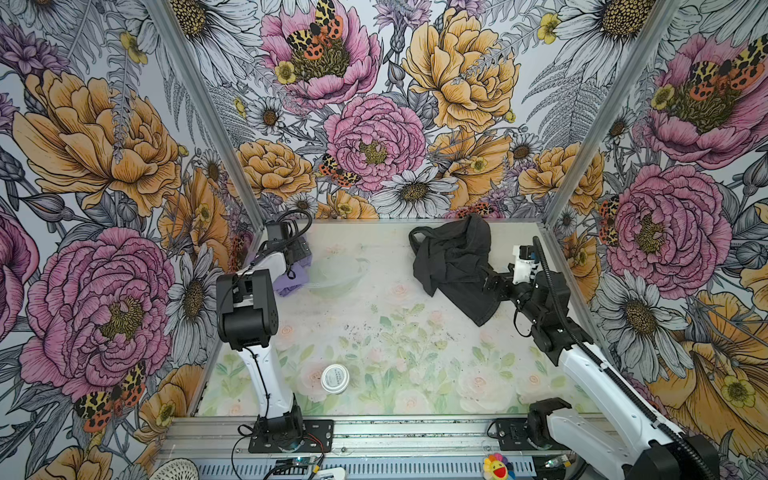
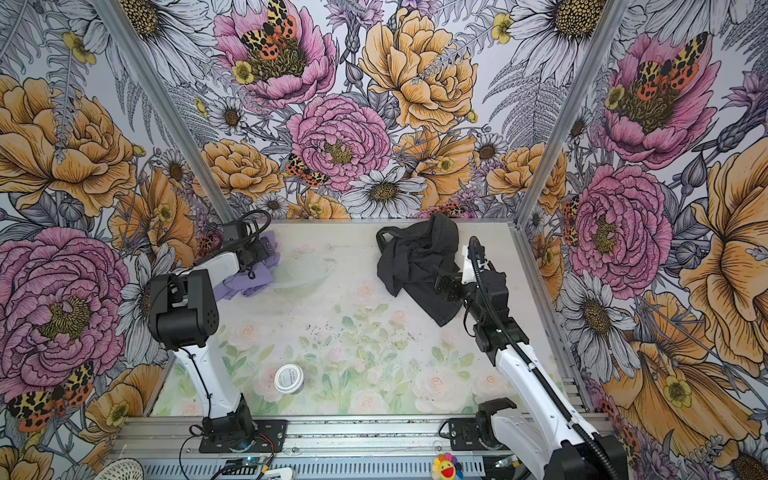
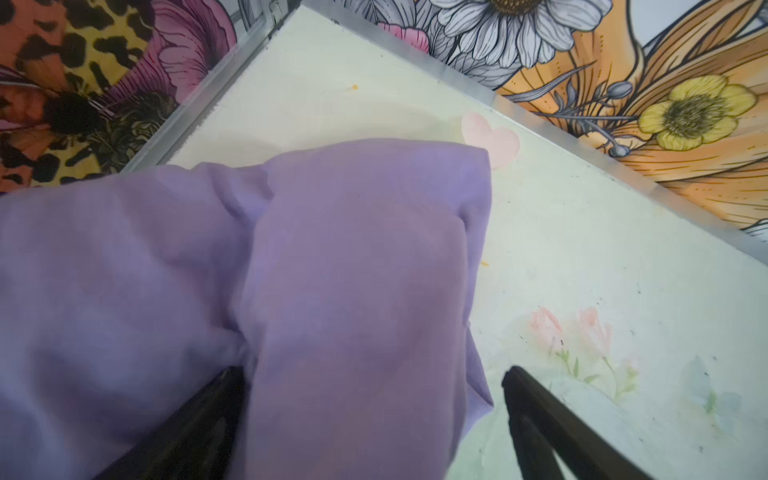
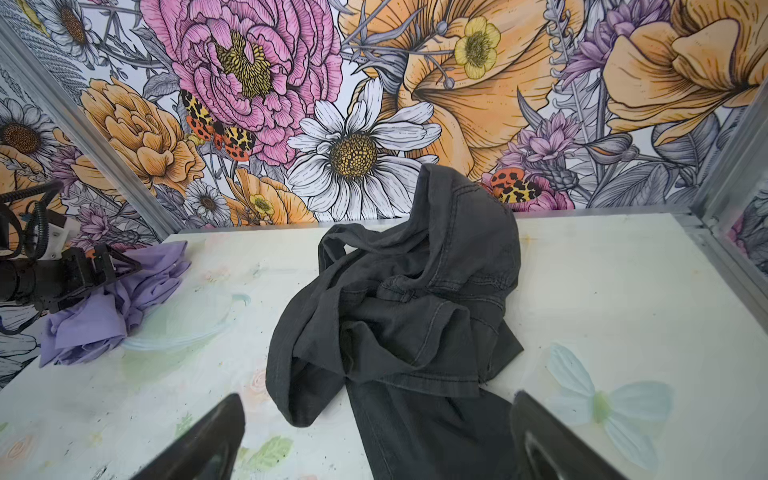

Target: Pick out a specific cloth from the pile

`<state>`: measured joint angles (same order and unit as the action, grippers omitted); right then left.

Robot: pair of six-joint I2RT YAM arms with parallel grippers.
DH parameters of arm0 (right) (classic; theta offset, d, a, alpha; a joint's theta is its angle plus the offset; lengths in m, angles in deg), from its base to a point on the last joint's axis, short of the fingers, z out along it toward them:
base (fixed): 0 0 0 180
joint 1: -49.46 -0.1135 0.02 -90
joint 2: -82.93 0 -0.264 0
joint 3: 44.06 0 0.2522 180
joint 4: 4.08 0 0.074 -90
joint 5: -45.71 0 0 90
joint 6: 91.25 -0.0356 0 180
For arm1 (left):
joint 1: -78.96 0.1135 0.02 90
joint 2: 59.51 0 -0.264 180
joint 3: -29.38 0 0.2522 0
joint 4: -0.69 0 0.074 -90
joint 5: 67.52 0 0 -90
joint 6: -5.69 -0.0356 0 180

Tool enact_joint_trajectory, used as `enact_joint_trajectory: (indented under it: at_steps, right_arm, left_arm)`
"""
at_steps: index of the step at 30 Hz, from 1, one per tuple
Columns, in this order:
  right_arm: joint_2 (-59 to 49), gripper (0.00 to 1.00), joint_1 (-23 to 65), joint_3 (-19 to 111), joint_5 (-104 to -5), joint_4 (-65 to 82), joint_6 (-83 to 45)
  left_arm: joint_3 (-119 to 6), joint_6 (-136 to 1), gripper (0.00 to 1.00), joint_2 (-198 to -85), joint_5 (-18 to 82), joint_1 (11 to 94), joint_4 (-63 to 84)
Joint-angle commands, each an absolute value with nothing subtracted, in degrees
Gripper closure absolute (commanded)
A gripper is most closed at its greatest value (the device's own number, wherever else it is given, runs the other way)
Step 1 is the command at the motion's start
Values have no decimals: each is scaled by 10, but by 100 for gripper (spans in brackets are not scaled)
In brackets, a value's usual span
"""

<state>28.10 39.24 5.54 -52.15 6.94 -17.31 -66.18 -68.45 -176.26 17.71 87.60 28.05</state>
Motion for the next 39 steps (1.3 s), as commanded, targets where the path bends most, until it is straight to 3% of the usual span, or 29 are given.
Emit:
enact_joint_trajectory:
  at_steps: [1, 16, 28, 39]
  right_arm:
    - [273, 1, 389, 79, -533, 84, -173]
    - [259, 1, 389, 90, -543, 98, -172]
    - [264, 0, 389, 87, -545, 93, -174]
    - [276, 0, 389, 71, -534, 70, -176]
  left_arm:
    - [-697, -671, 1, -1787, 208, 884, 369]
    - [-704, -677, 1, -1781, 198, 881, 399]
    - [-669, -725, 1, -1604, 144, 844, 379]
    - [-506, -754, 1, -1389, 109, 793, 238]
